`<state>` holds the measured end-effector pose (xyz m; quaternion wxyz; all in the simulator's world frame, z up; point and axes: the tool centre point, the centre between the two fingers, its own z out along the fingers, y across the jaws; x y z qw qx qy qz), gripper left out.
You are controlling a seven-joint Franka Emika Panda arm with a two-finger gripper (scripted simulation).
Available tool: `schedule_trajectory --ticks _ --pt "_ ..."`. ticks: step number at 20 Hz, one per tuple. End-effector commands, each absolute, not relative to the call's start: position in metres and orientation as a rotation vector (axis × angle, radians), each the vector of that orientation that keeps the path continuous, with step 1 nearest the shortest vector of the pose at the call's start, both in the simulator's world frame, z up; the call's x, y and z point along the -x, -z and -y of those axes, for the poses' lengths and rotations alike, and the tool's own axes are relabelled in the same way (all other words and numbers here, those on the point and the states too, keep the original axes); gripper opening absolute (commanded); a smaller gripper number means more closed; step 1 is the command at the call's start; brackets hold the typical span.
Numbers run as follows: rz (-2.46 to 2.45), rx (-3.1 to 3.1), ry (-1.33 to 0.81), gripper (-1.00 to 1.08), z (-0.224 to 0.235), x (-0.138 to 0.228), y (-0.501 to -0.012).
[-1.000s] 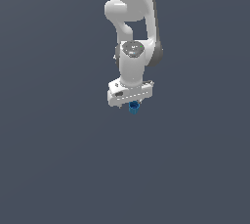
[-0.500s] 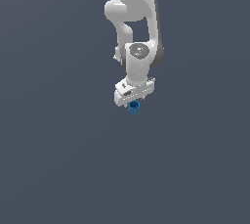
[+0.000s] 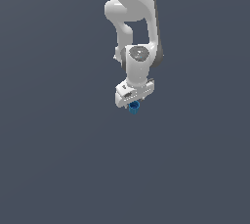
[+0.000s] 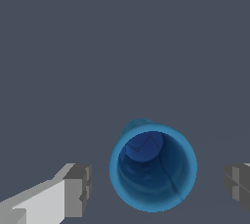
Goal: Pick up the object and move it to a goal position.
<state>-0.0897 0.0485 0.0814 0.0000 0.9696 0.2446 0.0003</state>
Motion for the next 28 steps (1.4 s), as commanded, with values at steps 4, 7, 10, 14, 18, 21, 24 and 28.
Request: schedule_trajectory --ticks 4,7,10,14,18,21,24,28 --pt "-0.773 -3.045 0.000 1.00 -0.049 0.091 -0.057" --pt "-0.776 -3.045 0.000 1.00 -0.049 0.091 -0.047" --pt "-0.776 -3.044 0.000 1.00 -0.049 0.091 -0.041" --pt "-0.776 -3.044 0.000 -1.00 -0.049 0.091 -0.040" --pt "-0.776 -3.044 0.000 -1.00 -0.049 0.091 -0.040" --pt "-0.776 -3.044 0.000 -1.00 -0.049 0.091 -0.040" --pt "-0.775 -3.044 -0.001 -1.00 -0.048 0.091 -0.041" --pt "-0.775 -3.044 -0.001 -1.00 -0.050 0.092 -0.047"
